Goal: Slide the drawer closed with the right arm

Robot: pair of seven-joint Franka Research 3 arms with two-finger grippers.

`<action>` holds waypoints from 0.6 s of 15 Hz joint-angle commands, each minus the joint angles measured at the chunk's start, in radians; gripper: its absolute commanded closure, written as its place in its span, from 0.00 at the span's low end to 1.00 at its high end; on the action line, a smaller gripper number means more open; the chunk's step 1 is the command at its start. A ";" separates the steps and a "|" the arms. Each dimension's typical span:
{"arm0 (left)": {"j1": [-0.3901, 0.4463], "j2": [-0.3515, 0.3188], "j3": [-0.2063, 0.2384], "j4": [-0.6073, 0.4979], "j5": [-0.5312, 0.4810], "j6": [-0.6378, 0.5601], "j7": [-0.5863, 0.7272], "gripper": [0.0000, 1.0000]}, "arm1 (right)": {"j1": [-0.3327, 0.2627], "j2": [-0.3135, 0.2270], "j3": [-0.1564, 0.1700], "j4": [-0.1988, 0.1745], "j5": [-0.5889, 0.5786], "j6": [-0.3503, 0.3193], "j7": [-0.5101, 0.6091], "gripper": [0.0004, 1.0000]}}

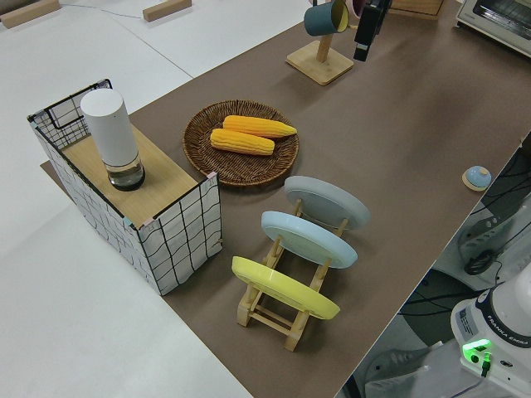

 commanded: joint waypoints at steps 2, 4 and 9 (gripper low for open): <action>-0.001 -0.008 0.004 0.004 -0.001 -0.017 0.009 0.01 | 0.031 -0.061 0.020 -0.024 -0.019 -0.045 -0.079 0.01; -0.001 -0.008 0.004 0.004 -0.001 -0.016 0.009 0.01 | 0.045 -0.082 0.029 -0.024 -0.016 -0.082 -0.128 0.01; -0.001 -0.008 0.004 0.004 -0.001 -0.015 0.009 0.01 | 0.092 -0.174 0.018 -0.044 0.018 -0.200 -0.313 0.01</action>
